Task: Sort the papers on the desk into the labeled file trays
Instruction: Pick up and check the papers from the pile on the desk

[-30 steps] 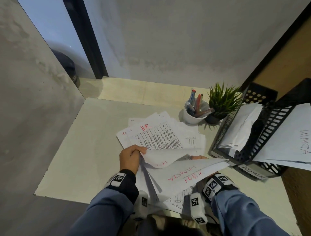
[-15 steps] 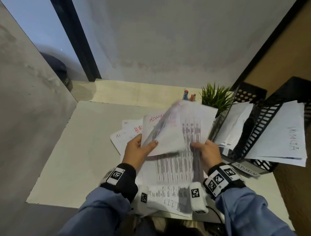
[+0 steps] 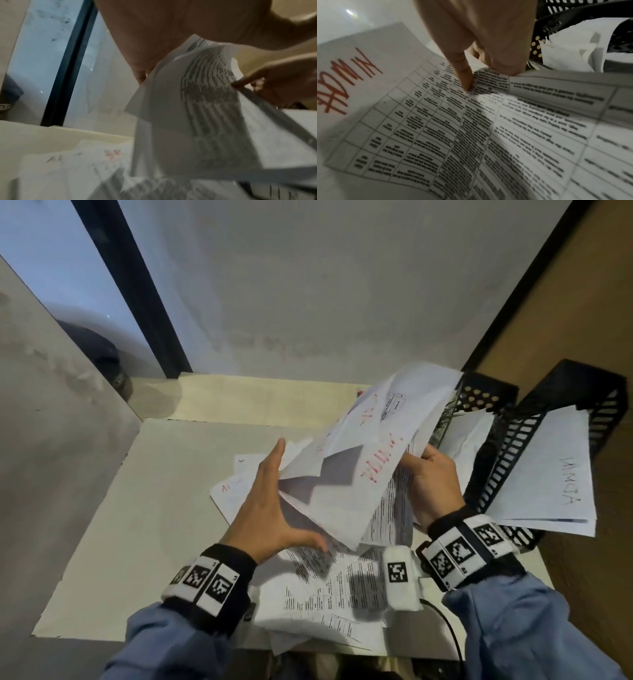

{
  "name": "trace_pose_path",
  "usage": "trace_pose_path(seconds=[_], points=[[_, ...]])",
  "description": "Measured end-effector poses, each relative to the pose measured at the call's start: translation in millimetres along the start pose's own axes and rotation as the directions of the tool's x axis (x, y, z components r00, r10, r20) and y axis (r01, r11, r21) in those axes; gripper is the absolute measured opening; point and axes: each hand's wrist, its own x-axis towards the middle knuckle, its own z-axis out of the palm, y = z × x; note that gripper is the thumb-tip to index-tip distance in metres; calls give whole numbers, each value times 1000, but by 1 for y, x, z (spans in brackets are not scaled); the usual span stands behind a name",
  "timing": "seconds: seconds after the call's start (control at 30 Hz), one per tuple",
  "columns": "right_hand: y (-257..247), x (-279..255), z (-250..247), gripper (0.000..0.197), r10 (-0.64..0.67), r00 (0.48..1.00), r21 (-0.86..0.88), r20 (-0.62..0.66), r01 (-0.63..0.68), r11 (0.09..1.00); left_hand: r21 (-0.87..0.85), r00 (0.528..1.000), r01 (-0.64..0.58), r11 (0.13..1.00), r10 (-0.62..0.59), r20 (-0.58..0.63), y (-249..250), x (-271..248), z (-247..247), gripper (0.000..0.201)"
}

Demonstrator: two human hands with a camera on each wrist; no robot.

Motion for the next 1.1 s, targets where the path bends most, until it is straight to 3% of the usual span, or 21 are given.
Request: trace_pose_path(seconds=[0.1, 0.17, 0.23, 0.27, 0.33, 0.47, 0.57, 0.67, 0.73, 0.8, 0.9, 1.0, 1.1], points=[[-2, 4, -5, 22, 25, 999, -58, 26, -23, 998, 32, 998, 64, 997, -64, 7, -6, -5, 3, 128], [-3, 2, -5, 25, 17, 998, -126, 58, -10, 992, -67, 989, 100, 993, -106, -102, -7, -1, 7, 84], [-4, -4, -2, 23, -24, 997, -181, 80, 39, 983, -241, 948, 86, 967, -154, -277, 0, 8, 10, 36], [-4, -7, 1, 20, -64, 995, -193, 80, 78, 978, -293, 922, 58, 954, -164, -350, 7, 12, 11, 26], [-5, -16, 4, 16, -157, 985, -201, 64, 167, 965, -325, 883, -38, 945, -121, -454, 17, 17, 13, 23], [6, -30, 4, 36, -244, 967, -187, 71, 253, 949, -279, 898, -164, 946, 26, -438, 24, 9, 16, 45], [29, -37, 3, 28, -140, 984, -209, 112, 161, 965, -304, 905, -55, 951, -81, -417, 8, 2, 26, 48], [43, -38, 4, 30, -68, 993, -227, 97, 88, 970, -317, 895, 82, 945, -210, -394, -11, -1, 32, 24], [40, -38, 7, 31, -95, 991, -227, 94, 114, 967, -354, 874, 87, 931, -242, -422, -16, 1, 31, 10], [36, -38, 9, 33, -117, 988, -197, 101, 135, 971, -393, 870, 47, 918, -231, -435, -17, 1, 30, 12], [45, -38, 10, 30, -48, 998, -182, 50, 56, 982, -405, 880, 145, 903, -305, -364, -20, 0, 37, 7], [53, -39, 6, 22, 22, 997, -240, -68, -37, 970, -300, 926, 239, 923, -310, -215, -21, -1, 47, 24], [33, -34, -9, 16, -49, 997, -230, -65, 33, 973, -186, 967, 197, 963, -221, -123, 9, 2, 45, 42]])
